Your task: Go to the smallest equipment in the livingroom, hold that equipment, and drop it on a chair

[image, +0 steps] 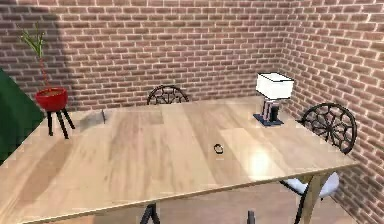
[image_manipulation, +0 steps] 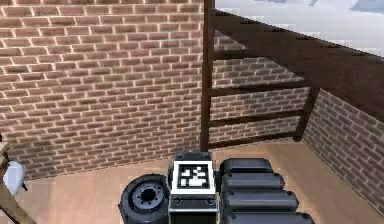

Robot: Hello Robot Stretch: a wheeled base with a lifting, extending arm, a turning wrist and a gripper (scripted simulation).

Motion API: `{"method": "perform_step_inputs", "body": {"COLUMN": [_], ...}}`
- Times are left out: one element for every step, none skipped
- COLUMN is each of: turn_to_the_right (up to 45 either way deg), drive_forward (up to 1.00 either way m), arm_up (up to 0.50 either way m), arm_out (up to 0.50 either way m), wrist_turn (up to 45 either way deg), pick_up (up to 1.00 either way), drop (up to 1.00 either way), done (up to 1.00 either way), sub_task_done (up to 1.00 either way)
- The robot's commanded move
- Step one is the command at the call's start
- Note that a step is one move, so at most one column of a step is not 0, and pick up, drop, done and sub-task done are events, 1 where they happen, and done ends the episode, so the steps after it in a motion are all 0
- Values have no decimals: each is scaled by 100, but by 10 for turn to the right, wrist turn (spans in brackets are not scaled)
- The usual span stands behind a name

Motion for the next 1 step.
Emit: {"method": "perform_step_inputs", "body": {"turn_to_the_right": [-450], "drive_forward": [0], "arm_up": [0], "arm_out": [0], "wrist_turn": [0], "pick_up": [0], "drop": [0], "done": [0], "sub_task_done": [0]}}
